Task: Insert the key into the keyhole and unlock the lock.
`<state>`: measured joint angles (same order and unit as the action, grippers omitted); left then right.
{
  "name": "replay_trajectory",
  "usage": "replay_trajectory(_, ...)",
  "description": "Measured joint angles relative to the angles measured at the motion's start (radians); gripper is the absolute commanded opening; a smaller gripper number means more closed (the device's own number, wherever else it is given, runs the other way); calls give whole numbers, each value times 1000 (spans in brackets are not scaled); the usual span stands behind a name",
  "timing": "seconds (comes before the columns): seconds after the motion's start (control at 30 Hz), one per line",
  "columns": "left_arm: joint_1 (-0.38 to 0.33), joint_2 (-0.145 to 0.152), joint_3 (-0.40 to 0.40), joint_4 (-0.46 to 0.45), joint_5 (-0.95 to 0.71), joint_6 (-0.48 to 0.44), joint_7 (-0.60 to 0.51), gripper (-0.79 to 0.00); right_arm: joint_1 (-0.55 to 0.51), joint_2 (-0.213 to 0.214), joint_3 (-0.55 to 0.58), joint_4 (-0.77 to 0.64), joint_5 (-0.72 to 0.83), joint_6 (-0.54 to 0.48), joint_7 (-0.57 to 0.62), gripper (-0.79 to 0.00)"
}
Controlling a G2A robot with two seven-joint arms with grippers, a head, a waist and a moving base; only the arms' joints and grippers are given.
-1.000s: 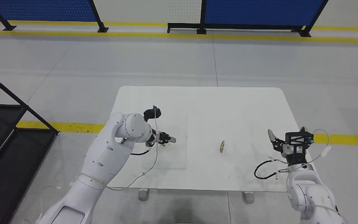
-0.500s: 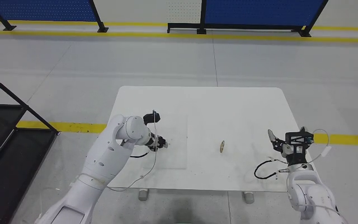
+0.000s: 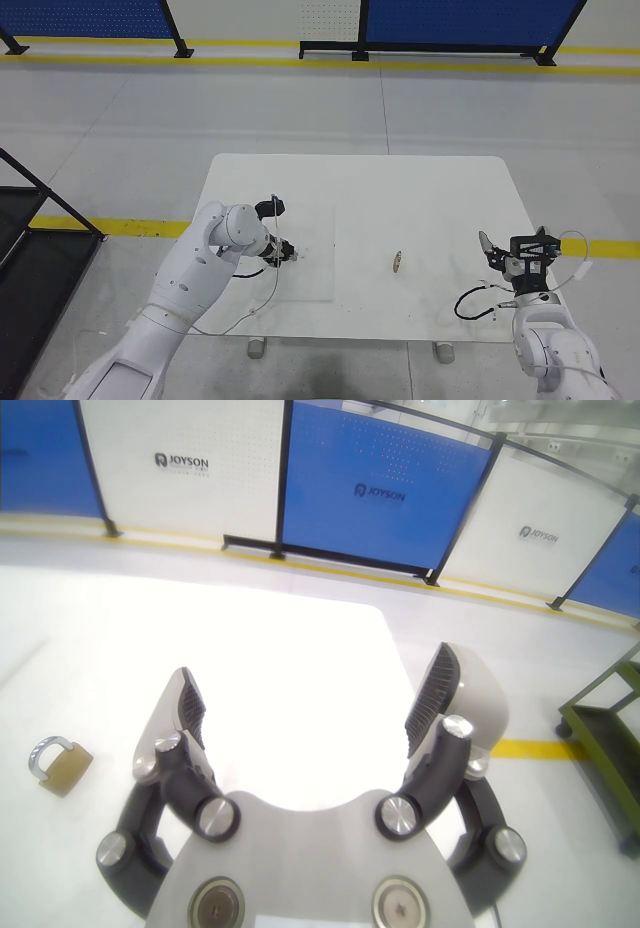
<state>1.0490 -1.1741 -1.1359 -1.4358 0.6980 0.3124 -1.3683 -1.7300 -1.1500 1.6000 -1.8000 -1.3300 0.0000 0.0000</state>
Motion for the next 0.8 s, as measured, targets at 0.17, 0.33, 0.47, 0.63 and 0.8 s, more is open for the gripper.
replay_trajectory(0.17,-13,-2,12,25,-10,-1,11,-545,0,0,0,0,0,0,0,0)
replay_trajectory(0.33,-25,-4,24,44,-19,-3,21,-582,0,0,0,0,0,0,0,0)
replay_trajectory(0.47,-35,-5,34,61,-25,-4,28,-650,0,0,0,0,0,0,0,0)
replay_trajectory(0.63,-43,-6,41,79,-30,-5,33,-711,0,0,0,0,0,0,0,0)
replay_trajectory(0.8,-48,-4,43,87,-34,-6,34,-748,0,0,0,0,0,0,0,0)
